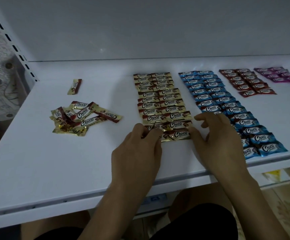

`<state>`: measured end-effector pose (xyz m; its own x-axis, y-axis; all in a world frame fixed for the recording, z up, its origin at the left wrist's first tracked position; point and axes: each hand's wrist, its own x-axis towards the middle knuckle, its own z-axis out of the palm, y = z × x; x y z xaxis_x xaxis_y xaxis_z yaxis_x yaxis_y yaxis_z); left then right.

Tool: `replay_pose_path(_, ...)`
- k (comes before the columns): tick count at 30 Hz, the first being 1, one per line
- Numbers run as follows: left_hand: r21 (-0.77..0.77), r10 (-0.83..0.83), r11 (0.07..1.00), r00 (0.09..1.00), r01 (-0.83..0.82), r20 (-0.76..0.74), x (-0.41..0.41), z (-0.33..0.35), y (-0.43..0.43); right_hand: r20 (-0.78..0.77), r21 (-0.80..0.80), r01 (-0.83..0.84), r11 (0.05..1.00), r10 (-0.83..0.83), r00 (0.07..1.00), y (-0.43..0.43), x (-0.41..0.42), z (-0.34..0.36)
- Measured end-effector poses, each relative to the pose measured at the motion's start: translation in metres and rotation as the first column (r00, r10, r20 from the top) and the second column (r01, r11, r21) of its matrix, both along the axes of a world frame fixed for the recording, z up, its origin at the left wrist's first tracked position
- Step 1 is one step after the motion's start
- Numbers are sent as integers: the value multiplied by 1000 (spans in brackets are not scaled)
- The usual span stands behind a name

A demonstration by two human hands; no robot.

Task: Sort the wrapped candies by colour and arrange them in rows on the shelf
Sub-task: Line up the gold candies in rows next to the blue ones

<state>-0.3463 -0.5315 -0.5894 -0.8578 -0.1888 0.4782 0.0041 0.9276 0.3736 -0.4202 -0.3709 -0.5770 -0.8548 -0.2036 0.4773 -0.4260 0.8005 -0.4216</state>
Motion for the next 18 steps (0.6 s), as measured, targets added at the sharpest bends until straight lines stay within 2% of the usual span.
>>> replay_pose_path(3, 117, -61, 991, 998, 63, -19, 2, 4, -2, -62, -34, -120, 992, 117, 991, -3, 6, -2)
replay_pose_path(5, 294, -134, 946, 991, 134, -19, 6, 9, -4, -63, -6, -225, 974, 224, 973, -4, 10, -7)
replay_pose_path(7, 524, -157, 840, 987, 142, -15, 8, 12, -6, -27, 20, -248, 969, 248, 968, -5, 9, -12)
replay_pose_path(9, 675, -166, 724, 986, 139, -25, 8, 14, -9, -7, 4, -232, 973, 232, 973, -6, 8, -13)
replay_pose_path(12, 743, -220, 640, 973, 196, -67, 8, 21, -13, 47, -205, -241, 949, 255, 966, -13, 15, -2)
replay_pose_path(13, 759, -248, 614, 966, 215, -73, 9, 23, -14, 106, -323, -249, 913, 297, 949, -17, 20, 4)
replay_pose_path(15, 769, -292, 587, 952, 255, -92, 9, 25, -17, 203, -566, -260, 783, 438, 876, -26, 27, 14)
replay_pose_path(16, 774, -308, 573, 946, 270, -102, 10, 25, -19, 213, -637, -268, 722, 499, 840, -30, 29, 18)
replay_pose_path(18, 789, -316, 542, 940, 291, -129, 11, 28, -20, 189, -667, -299, 682, 543, 818, -36, 31, 22)
